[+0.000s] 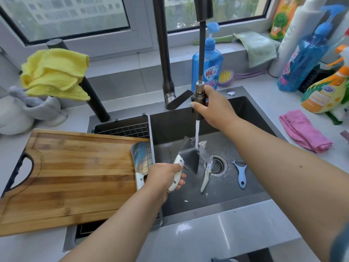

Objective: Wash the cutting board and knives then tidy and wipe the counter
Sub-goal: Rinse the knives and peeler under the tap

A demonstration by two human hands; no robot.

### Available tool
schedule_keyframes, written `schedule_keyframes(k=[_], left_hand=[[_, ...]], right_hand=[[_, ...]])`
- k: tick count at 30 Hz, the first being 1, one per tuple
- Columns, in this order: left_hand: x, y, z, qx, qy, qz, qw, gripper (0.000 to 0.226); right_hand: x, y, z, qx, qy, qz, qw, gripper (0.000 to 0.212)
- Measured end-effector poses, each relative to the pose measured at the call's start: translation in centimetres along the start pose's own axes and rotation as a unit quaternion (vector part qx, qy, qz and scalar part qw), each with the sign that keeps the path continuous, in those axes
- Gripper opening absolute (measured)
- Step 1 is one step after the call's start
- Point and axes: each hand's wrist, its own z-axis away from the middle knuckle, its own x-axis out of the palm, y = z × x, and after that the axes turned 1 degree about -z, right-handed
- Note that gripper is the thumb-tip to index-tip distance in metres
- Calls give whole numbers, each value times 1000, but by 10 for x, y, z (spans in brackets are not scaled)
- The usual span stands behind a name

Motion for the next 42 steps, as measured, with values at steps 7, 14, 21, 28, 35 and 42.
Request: schedule_keyframes(k=[7,14,21,28,35,42], left_hand=[[-6,5,-2,7,28,-8,1000,25],[-13,7,7,36,38,-39,998,26],[-16,9,21,98,47,-90,990,21],[-22,9,29,143,61,-140,978,21],[-26,11,34,166,63,-177,968,20],[-26,12,36,167,63,-191,965,19]], right_hand=[[7,-2,1,1,3,-10,1000,31],[8,-3,1,5,9,-12,1000,35],[10,-6,2,7,12,-1,1000,38],[11,-9,3,13,15,0,1000,40],[15,-13,5,23,19,-6,1000,41],[13,-15,8,30,20,0,999,42]])
